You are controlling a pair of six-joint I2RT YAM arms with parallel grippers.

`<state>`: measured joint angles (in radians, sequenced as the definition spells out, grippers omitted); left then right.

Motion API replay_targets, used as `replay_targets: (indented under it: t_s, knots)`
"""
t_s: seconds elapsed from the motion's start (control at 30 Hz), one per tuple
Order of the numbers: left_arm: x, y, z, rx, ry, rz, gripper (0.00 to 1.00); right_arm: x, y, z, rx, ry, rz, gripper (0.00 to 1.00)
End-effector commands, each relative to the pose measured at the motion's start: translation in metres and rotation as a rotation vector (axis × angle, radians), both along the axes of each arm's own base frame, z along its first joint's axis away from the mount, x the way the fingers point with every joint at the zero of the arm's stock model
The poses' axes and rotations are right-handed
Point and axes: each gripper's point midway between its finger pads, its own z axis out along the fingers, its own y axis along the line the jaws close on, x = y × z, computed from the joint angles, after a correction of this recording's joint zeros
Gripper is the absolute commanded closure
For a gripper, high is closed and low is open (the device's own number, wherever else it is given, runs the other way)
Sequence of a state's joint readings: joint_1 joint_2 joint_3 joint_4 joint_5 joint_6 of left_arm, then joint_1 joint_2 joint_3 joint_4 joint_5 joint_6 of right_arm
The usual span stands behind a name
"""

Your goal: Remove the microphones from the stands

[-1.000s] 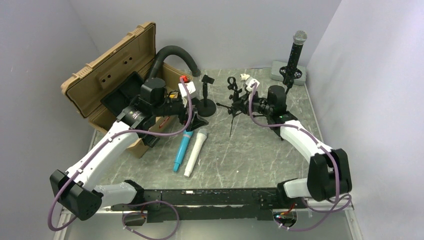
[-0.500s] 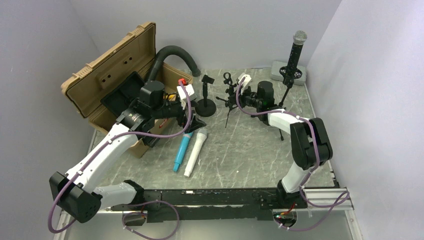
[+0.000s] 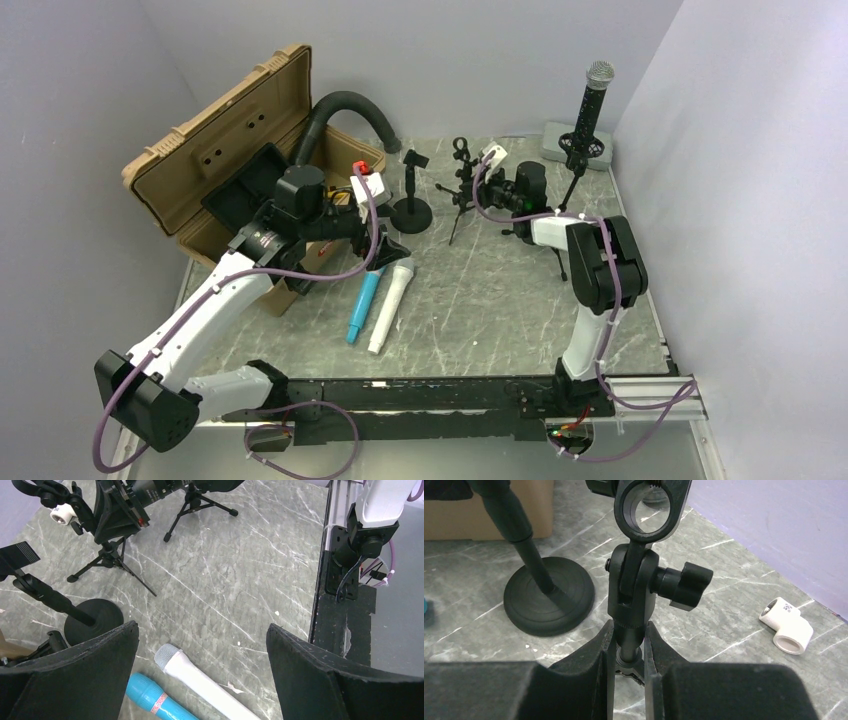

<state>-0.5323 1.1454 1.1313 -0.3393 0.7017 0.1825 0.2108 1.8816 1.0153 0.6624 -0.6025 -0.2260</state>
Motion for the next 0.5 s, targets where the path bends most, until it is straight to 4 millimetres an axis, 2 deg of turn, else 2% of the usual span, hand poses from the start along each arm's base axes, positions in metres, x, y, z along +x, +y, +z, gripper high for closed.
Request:
replay_targets:
  t_s: [0.0, 0.17, 0.2, 0.23, 0.37, 0.47]
  knots:
    - [-0.002, -0.003, 0.011, -0.035, -0.046, -0.034, 0.01, 0.025, -0.009, 0.031, -0.003, -0.14, -0.032, 0.93]
    - [-0.005, -0.003, 0.013, -0.04, -0.051, -0.042, 0.0, 0.014, -0.01, 0.027, 0.011, -0.103, -0.016, 0.59]
    - [-0.005, -0.002, 0.014, -0.041, -0.052, -0.044, 0.01, 0.012, -0.009, 0.028, 0.013, -0.096, -0.013, 0.44]
    - [-0.006, -0.002, 0.014, -0.04, -0.051, -0.046, 0.01, 0.01, -0.009, 0.029, 0.018, -0.089, -0.013, 0.34]
    - [-0.009, -0.001, 0.015, -0.04, -0.053, -0.052, 0.01, -0.003, -0.011, 0.047, 0.039, -0.098, -0.016, 0.03]
    - [-0.007, 0.001, 0.018, -0.042, -0.06, -0.029, 0.01, -0.013, -0.013, 0.063, 0.041, -0.09, -0.028, 0.0]
